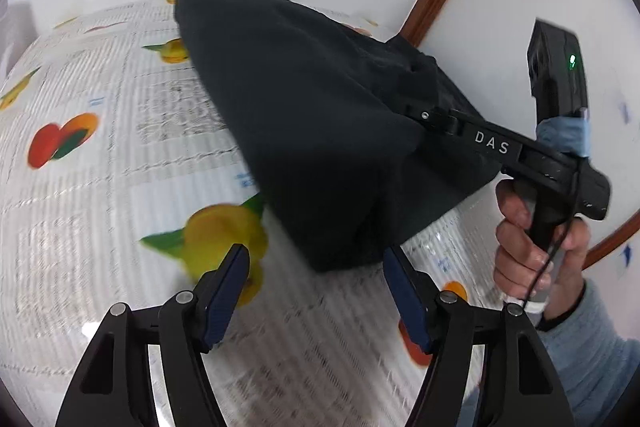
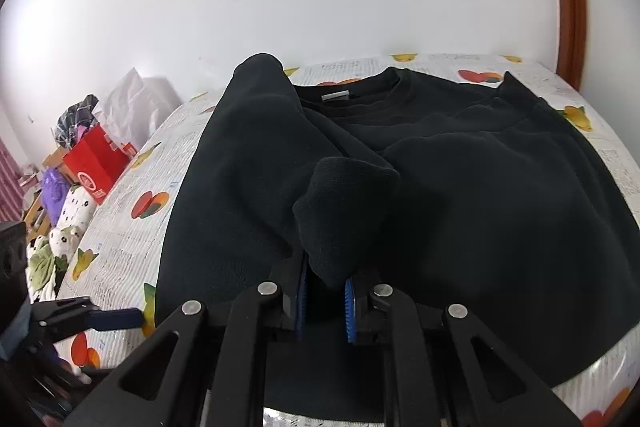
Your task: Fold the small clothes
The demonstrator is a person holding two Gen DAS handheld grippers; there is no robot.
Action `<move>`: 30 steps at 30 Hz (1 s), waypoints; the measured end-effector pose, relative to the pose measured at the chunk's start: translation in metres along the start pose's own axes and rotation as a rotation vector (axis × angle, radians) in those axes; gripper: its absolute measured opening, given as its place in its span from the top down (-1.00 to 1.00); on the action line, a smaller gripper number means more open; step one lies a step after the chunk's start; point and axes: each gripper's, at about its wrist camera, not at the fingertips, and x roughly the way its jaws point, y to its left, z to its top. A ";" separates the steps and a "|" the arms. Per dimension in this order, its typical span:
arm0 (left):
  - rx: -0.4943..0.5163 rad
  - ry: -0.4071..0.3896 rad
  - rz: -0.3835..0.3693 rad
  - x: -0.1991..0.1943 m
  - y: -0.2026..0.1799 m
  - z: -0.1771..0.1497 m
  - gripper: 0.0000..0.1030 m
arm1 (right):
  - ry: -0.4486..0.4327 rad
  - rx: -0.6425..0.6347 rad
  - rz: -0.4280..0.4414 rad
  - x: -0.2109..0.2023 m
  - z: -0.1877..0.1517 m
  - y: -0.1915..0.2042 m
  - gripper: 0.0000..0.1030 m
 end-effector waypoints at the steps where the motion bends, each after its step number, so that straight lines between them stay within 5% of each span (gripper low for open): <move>1: -0.005 -0.005 0.012 0.003 -0.002 0.000 -0.31 | 0.007 0.000 0.007 0.002 0.002 -0.001 0.73; 9: 0.027 -0.024 0.139 0.031 -0.033 0.005 -0.27 | -0.010 0.027 0.087 0.009 0.015 -0.007 0.79; 14: 0.090 -0.049 0.199 0.035 -0.045 0.000 -0.31 | -0.255 0.075 0.121 -0.044 0.011 -0.024 0.83; 17: 0.098 -0.051 0.187 0.036 -0.048 0.000 -0.31 | -0.381 0.192 0.058 -0.074 -0.009 -0.047 0.83; 19: 0.102 -0.044 0.183 0.037 -0.050 0.000 -0.31 | -0.363 0.249 0.021 -0.078 -0.022 -0.062 0.83; 23: 0.105 -0.037 0.174 0.043 -0.058 0.006 -0.26 | -0.165 0.247 -0.054 -0.052 -0.035 -0.077 0.77; 25: 0.095 -0.040 0.159 0.047 -0.065 0.010 -0.23 | -0.143 0.248 -0.054 -0.051 -0.036 -0.081 0.59; 28: 0.070 -0.042 0.130 0.050 -0.067 0.016 -0.16 | -0.150 0.274 -0.022 -0.055 -0.027 -0.082 0.05; 29: 0.061 -0.039 0.126 0.056 -0.073 0.020 -0.07 | -0.154 0.277 -0.017 -0.056 -0.024 -0.081 -0.24; 30: 0.050 -0.035 0.118 0.056 -0.072 0.021 0.10 | -0.152 0.269 -0.024 -0.053 -0.019 -0.080 -0.26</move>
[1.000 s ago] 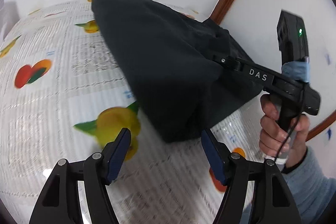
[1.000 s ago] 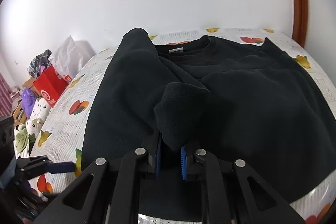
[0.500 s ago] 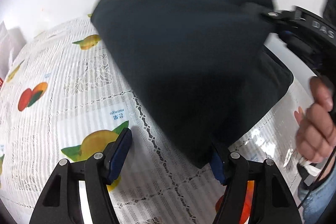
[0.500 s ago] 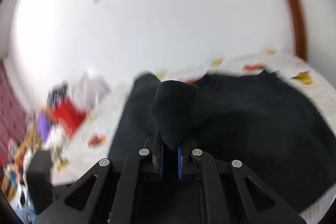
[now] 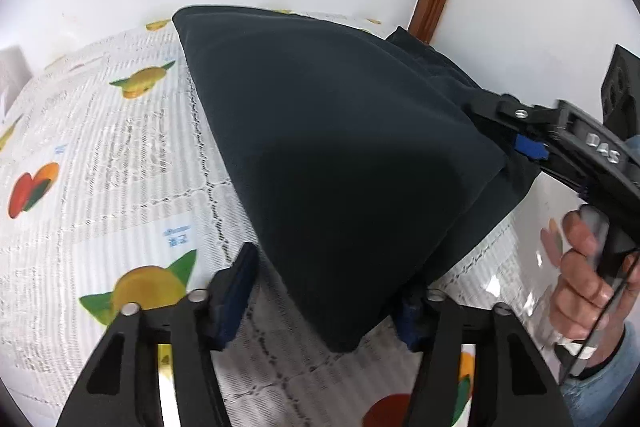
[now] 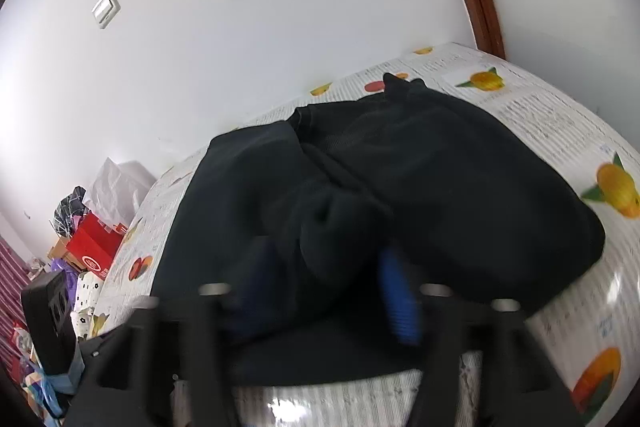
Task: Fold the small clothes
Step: 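Hold the lifted sweatshirt with the right tool and fold it over with the left tool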
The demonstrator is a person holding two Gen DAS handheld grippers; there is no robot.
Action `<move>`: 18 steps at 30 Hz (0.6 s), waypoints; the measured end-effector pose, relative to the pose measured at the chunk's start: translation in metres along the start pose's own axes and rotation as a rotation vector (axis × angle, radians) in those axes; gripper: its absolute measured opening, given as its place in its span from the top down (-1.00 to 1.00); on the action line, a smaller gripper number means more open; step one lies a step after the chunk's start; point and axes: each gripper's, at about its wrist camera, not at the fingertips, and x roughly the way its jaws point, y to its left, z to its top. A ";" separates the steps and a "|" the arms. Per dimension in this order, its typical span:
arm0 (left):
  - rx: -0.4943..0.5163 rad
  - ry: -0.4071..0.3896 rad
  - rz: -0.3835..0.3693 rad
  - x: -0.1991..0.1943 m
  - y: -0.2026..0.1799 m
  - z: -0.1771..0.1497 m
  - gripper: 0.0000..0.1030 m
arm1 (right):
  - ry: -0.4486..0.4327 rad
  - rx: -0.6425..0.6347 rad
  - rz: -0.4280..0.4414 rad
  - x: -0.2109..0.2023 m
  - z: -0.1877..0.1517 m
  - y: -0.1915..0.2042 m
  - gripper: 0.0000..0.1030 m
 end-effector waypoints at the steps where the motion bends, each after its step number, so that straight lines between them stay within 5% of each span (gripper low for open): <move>1: -0.012 0.002 -0.012 -0.002 0.005 -0.002 0.17 | 0.005 -0.009 -0.023 0.005 0.002 0.002 -0.26; 2: -0.018 -0.001 -0.006 -0.001 0.007 -0.001 0.28 | 0.017 -0.017 -0.045 0.010 0.005 0.003 -0.12; 3: -0.011 -0.007 0.001 -0.001 0.009 -0.002 0.34 | 0.037 -0.034 -0.065 0.019 0.006 0.004 0.41; 4: 0.005 -0.015 0.000 -0.003 0.009 -0.002 0.37 | 0.057 -0.060 -0.073 0.026 0.007 0.002 0.52; 9: -0.004 -0.044 0.017 -0.014 0.025 0.000 0.58 | 0.068 -0.144 -0.087 0.042 0.002 0.016 0.62; 18: -0.108 -0.060 0.066 -0.048 0.095 -0.007 0.62 | 0.126 -0.210 -0.021 0.079 -0.002 0.078 0.63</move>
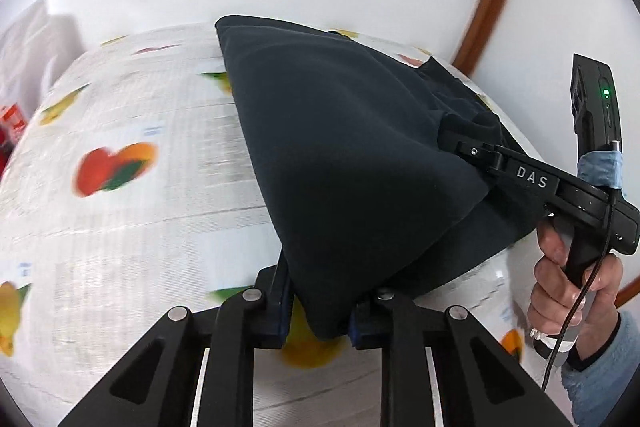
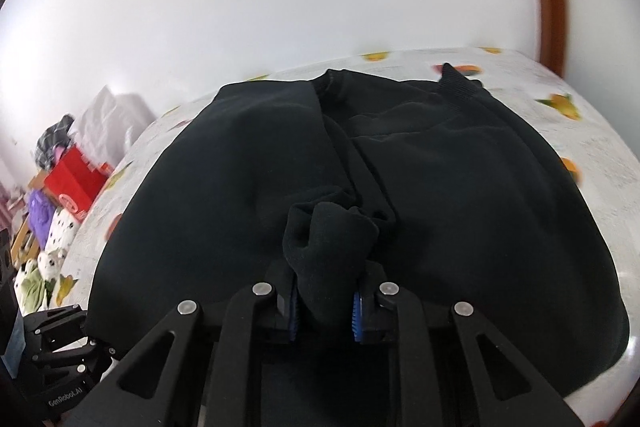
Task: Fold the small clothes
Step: 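Hold the lifted sweatshirt with the right tool and fold it over with the left tool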
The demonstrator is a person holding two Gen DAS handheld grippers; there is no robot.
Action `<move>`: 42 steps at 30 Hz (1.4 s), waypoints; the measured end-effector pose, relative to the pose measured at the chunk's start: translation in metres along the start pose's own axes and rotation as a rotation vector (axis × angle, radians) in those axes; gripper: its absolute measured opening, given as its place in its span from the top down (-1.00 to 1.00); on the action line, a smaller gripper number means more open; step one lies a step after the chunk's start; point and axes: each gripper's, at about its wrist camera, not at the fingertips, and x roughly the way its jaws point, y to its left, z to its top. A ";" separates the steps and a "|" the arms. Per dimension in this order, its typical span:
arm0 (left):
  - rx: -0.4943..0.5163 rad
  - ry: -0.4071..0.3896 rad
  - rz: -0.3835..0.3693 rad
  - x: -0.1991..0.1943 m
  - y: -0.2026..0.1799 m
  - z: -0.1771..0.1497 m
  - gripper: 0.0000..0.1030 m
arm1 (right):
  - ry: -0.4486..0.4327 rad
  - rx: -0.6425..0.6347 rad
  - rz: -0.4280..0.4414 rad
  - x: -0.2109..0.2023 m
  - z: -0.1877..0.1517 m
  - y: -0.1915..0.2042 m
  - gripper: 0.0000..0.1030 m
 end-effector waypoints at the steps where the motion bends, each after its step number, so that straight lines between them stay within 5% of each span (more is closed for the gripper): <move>1: -0.017 0.000 0.007 -0.004 0.012 -0.002 0.61 | 0.006 -0.006 0.017 0.004 0.001 0.008 0.63; 11: -0.101 0.018 -0.012 -0.017 0.051 -0.010 0.51 | 0.046 -0.073 0.132 0.019 0.005 0.065 0.48; 13: -0.085 0.018 -0.028 -0.014 0.048 -0.010 0.33 | 0.052 -0.059 0.145 0.019 0.007 0.061 0.40; 15: -0.078 0.012 -0.045 -0.011 0.042 -0.010 -0.09 | 0.057 -0.029 0.173 0.021 0.010 0.057 0.16; 17: -0.064 0.012 -0.055 -0.004 0.027 -0.010 -0.17 | 0.056 -0.001 0.185 0.022 0.011 0.056 0.07; 23: 0.001 0.021 0.064 0.025 0.004 0.002 -0.22 | 0.066 0.049 0.147 0.041 0.020 0.061 0.03; 26: 0.005 0.021 0.107 0.022 0.001 0.001 -0.24 | 0.061 0.036 0.099 0.048 0.024 0.068 0.48; 29: -0.008 0.030 0.126 0.017 0.004 0.001 -0.24 | 0.018 -0.051 0.074 0.037 0.028 0.074 0.74; 33: -0.008 0.036 0.137 0.020 0.003 0.005 -0.24 | -0.217 -0.047 0.141 -0.029 0.027 0.051 0.77; 36: -0.005 0.031 0.133 0.020 0.003 0.006 -0.25 | -0.316 0.014 0.093 -0.064 0.013 0.025 0.77; 38: 0.007 0.024 0.138 0.019 0.002 0.004 -0.25 | -0.303 0.063 0.046 -0.069 -0.002 0.003 0.77; 42: 0.012 0.022 0.136 0.017 0.003 0.001 -0.26 | -0.125 0.121 0.011 -0.040 -0.026 -0.026 0.71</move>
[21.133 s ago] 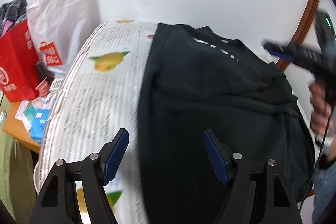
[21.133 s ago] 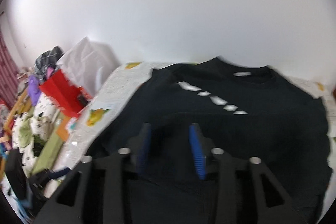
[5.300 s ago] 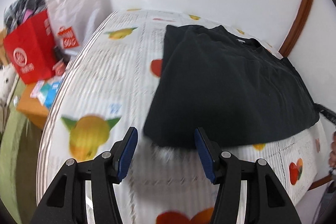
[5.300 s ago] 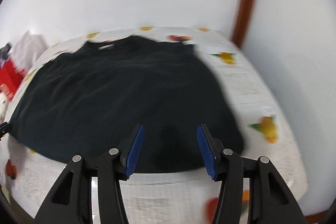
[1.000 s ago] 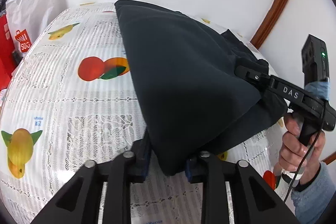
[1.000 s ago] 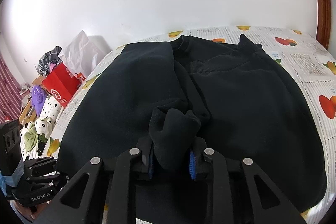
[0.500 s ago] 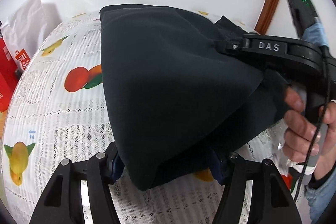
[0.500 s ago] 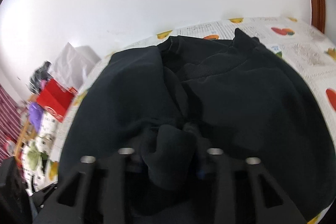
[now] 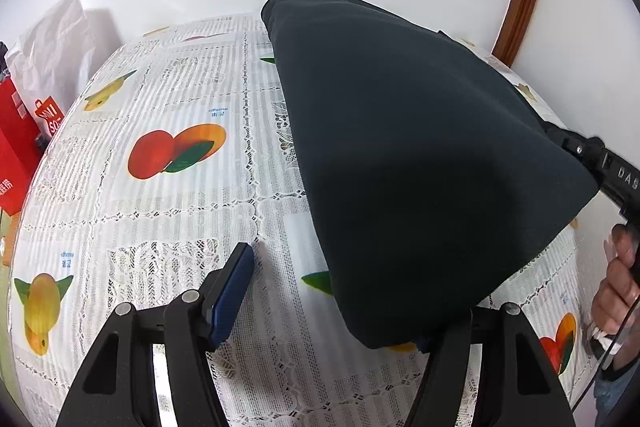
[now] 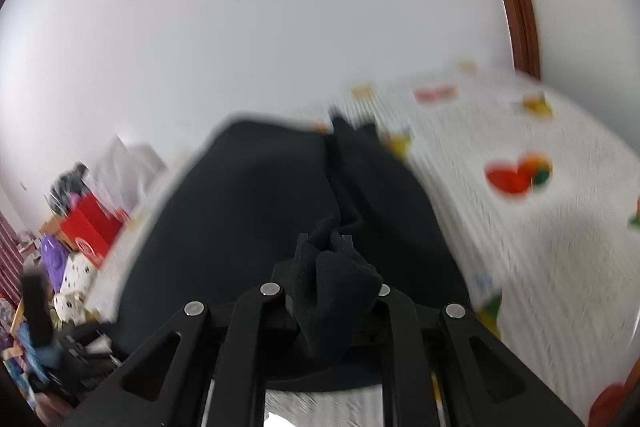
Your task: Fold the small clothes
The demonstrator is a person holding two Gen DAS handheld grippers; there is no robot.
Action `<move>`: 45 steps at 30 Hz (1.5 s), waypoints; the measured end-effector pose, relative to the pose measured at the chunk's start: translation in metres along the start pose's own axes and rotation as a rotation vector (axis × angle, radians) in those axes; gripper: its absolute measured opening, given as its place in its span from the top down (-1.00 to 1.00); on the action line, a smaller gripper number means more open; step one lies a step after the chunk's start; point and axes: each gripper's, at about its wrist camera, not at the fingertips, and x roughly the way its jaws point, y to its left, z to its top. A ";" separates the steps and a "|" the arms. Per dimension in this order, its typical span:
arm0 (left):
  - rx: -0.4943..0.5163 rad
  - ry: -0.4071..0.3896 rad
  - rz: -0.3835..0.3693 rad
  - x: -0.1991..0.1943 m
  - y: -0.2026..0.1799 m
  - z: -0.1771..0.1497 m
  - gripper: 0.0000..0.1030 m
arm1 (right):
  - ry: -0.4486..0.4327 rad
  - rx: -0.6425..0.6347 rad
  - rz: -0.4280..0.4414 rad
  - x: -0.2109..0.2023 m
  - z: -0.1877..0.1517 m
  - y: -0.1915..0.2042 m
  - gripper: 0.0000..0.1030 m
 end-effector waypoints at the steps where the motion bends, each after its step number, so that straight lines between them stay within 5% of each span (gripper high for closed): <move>1: 0.002 -0.001 -0.004 0.000 0.000 0.000 -0.26 | 0.005 0.000 0.002 0.001 -0.003 -0.002 0.69; 7: -0.048 0.014 -0.135 -0.003 0.000 0.002 -0.27 | 0.035 0.038 0.055 0.003 0.006 -0.009 0.16; 12: 0.028 0.006 -0.077 0.007 -0.031 0.008 -0.30 | 0.061 0.069 0.054 0.024 0.014 -0.004 0.14; 14: 0.053 0.001 -0.023 0.009 -0.039 0.007 -0.42 | 0.066 0.071 0.030 0.030 0.017 0.000 0.29; 15: 0.050 0.001 -0.012 0.008 -0.039 0.007 -0.45 | 0.062 0.064 0.017 0.032 0.019 0.002 0.59; 18: 0.039 -0.001 0.004 0.009 -0.042 0.008 -0.45 | 0.078 -0.008 0.015 0.032 0.029 0.014 0.79; 21: 0.029 -0.001 0.013 0.010 -0.042 0.009 -0.45 | -0.059 -0.121 0.039 0.000 0.040 0.022 0.85; 24: 0.030 -0.006 0.020 0.010 -0.044 0.010 -0.45 | -0.221 -0.060 0.083 -0.042 0.043 0.004 0.85; 26: 0.029 -0.007 0.023 0.011 -0.045 0.010 -0.45 | -0.252 -0.049 0.042 -0.052 0.034 -0.007 0.85; 32: 0.035 -0.006 0.020 0.009 -0.047 0.010 -0.45 | -0.040 0.055 -0.062 -0.011 0.009 -0.049 0.80; 39: 0.017 0.015 0.001 0.004 -0.039 0.009 -0.45 | 0.004 -0.025 -0.155 -0.021 0.011 -0.050 0.58; 45: 0.016 0.015 -0.111 -0.019 -0.028 -0.004 -0.37 | -0.027 -0.096 -0.244 -0.057 0.011 -0.054 0.50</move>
